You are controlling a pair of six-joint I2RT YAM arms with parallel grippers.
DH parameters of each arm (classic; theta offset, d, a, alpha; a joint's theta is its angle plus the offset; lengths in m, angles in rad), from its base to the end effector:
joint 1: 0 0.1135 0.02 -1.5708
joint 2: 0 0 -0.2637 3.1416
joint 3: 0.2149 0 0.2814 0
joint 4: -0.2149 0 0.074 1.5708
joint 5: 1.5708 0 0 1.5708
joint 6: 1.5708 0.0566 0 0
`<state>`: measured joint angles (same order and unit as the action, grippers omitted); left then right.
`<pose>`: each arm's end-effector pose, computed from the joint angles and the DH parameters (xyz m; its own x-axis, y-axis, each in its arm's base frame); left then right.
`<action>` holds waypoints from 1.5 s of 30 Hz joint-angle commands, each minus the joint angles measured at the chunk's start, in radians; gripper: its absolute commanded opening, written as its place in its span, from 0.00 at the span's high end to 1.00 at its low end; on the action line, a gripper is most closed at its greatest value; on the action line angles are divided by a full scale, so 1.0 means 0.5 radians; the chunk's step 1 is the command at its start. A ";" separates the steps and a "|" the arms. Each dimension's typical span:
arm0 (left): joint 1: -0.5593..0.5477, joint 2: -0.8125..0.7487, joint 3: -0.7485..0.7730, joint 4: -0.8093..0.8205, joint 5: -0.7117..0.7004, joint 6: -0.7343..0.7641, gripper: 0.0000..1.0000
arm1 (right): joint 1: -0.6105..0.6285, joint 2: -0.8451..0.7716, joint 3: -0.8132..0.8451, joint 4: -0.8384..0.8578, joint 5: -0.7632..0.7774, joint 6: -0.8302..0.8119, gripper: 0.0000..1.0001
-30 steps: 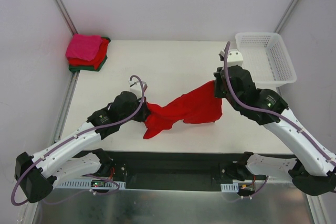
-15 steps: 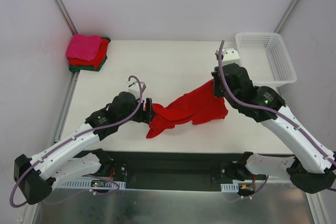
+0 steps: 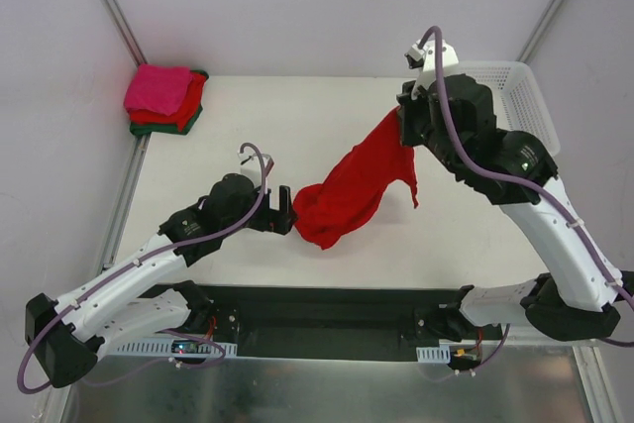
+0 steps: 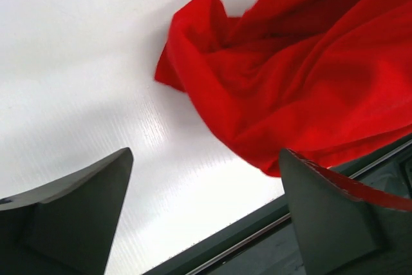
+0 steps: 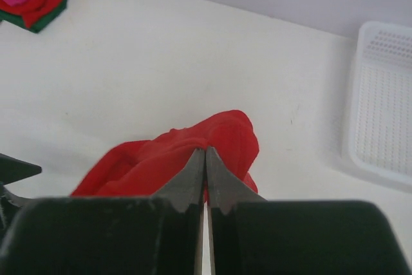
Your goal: Fold and stack the t-shirts
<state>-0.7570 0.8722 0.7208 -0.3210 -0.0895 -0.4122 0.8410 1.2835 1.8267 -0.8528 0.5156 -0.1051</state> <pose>0.1833 -0.1662 0.2740 -0.5539 -0.0256 -0.8322 0.4412 0.8386 -0.3195 0.1988 0.1804 0.5223 -0.1668 -0.3234 -0.9314 -0.3548 0.9011 -0.2493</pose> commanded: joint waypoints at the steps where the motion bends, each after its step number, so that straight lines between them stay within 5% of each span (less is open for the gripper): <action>1: 0.017 -0.048 -0.003 -0.002 -0.045 -0.038 0.01 | -0.004 0.025 0.295 0.012 -0.168 -0.133 0.98; 19: 0.020 0.029 -0.027 0.047 -0.033 -0.068 0.01 | -0.004 -0.137 0.215 0.024 -0.255 -0.176 0.99; 45: 0.020 1.029 -0.040 1.209 0.363 -0.157 0.01 | -0.007 -0.401 0.114 -0.147 -0.163 -0.127 0.99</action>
<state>-0.7570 1.3361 0.6926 0.1436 0.0433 -0.4606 0.8410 1.1145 1.8832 -0.9485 0.4080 -0.1722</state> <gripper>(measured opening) 0.993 0.018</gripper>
